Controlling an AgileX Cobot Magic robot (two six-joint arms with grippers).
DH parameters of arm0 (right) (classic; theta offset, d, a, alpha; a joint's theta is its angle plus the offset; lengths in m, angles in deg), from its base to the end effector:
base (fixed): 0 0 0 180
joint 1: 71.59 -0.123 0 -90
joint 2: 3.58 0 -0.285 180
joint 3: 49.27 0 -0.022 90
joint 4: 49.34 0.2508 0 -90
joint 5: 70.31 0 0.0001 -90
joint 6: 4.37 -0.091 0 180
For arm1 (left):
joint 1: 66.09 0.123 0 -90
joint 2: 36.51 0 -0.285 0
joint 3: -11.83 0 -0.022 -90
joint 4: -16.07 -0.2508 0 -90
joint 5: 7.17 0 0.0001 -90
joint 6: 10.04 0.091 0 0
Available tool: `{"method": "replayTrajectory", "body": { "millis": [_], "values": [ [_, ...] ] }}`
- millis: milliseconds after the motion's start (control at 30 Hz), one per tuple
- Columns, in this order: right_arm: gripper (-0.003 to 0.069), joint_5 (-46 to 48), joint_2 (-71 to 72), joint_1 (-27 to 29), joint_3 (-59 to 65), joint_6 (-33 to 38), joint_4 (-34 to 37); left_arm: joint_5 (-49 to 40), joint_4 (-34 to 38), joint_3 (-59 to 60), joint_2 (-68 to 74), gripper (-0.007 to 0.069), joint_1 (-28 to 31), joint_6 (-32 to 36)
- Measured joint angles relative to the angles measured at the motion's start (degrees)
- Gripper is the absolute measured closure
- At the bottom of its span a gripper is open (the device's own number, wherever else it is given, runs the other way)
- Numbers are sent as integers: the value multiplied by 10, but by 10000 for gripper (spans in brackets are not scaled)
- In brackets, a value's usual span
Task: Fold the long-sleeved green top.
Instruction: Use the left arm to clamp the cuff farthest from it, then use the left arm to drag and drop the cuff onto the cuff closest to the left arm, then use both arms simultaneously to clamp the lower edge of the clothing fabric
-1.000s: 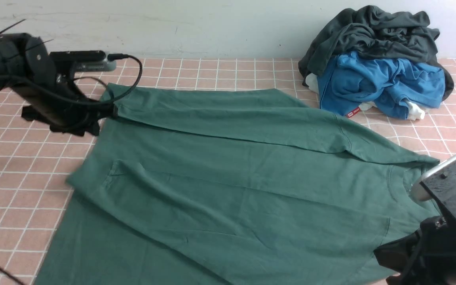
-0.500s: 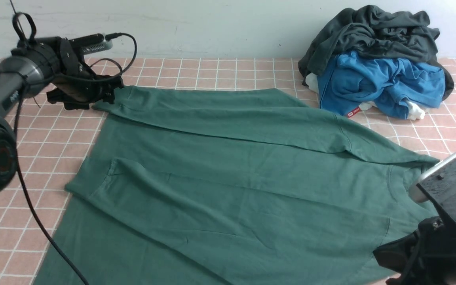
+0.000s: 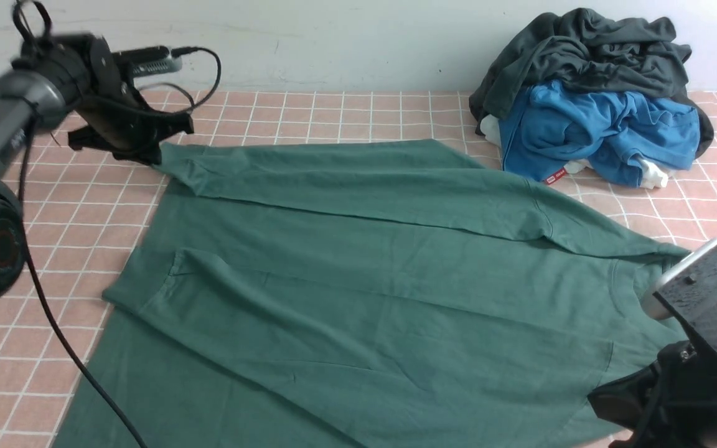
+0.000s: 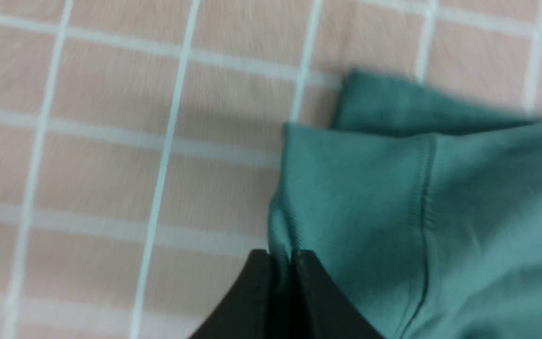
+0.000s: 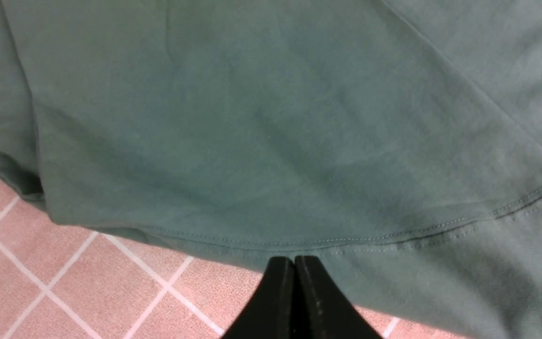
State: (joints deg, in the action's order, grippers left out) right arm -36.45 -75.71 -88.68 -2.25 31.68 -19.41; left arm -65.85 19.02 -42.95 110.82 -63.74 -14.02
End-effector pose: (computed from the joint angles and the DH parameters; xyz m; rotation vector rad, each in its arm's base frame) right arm 0.1711 0.0791 0.2161 -0.7167 2.4959 0.4082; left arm 0.5349 0.0179 0.2080 -0.1661 2.6341 -0.0767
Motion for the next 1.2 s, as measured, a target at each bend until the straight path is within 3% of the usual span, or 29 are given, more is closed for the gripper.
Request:
{"method": "replayTrajectory", "body": {
  "millis": [133,300,400,600,700,833,967,1067,1200],
  "values": [
    [673,3,10,0,-1,-1,0,-101,-9,29,-69,606,-8,94],
    [673,11,37,0,-4,-1,0,-113,-10,156,-169,606,-16,115],
    [673,11,64,0,-4,-1,0,-111,-11,294,-266,606,-19,115],
    [673,15,87,0,-4,-1,-1,43,-43,561,-367,606,-27,100],
    [673,15,87,0,-4,0,-2,99,-56,610,-378,602,-27,92],
    [673,16,87,0,-4,0,-2,154,-69,642,-386,539,-27,88],
    [673,18,87,0,-4,-8,-2,188,-70,642,-403,410,-27,84],
    [673,22,77,0,-4,-54,-2,197,-67,642,-434,324,-27,61],
    [659,38,18,0,-38,-112,-30,200,-59,643,-480,289,-27,37]
  ]
}}
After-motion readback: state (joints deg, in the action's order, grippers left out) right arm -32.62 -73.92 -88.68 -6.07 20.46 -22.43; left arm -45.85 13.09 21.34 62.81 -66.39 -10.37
